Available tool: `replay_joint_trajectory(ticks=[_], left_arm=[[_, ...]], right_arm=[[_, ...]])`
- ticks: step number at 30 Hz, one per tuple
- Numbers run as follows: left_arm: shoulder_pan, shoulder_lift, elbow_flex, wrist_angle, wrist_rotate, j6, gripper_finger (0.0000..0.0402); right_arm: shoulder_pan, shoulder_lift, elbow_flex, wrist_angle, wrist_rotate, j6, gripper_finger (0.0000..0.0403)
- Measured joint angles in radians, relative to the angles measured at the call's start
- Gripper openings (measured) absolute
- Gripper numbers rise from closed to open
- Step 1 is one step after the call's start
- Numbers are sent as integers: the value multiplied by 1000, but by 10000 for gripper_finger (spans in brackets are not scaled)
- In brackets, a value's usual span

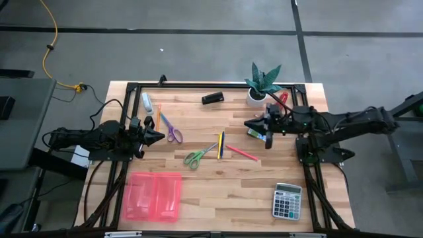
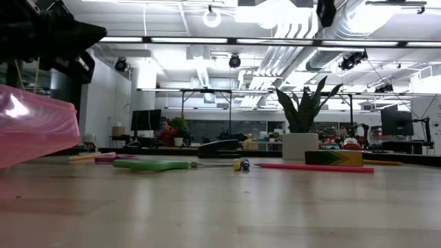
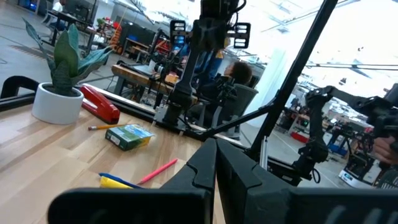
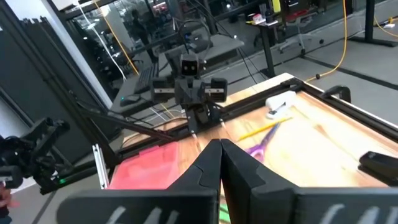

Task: Pack school essentials
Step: Put the purple scissors into the supply box

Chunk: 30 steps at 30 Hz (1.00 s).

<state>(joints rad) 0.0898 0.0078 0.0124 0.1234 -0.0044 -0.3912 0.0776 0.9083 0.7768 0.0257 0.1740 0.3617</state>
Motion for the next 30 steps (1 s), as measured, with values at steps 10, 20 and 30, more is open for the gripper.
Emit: replay_joint_trajectory(ticks=[10, 20, 30], left_arm=[[2, 26, 3, 256, -162, -227, 1], [2, 441, 462, -190, -187, -40, 1], [52, 823, 876, -868, -123, 226, 1]], right_arm=[[0, 35, 40, 0, 4, -14, 0], [-14, 35, 40, 0, 62, -127, 0], [-19, 33, 40, 0, 57, -161, 0]])
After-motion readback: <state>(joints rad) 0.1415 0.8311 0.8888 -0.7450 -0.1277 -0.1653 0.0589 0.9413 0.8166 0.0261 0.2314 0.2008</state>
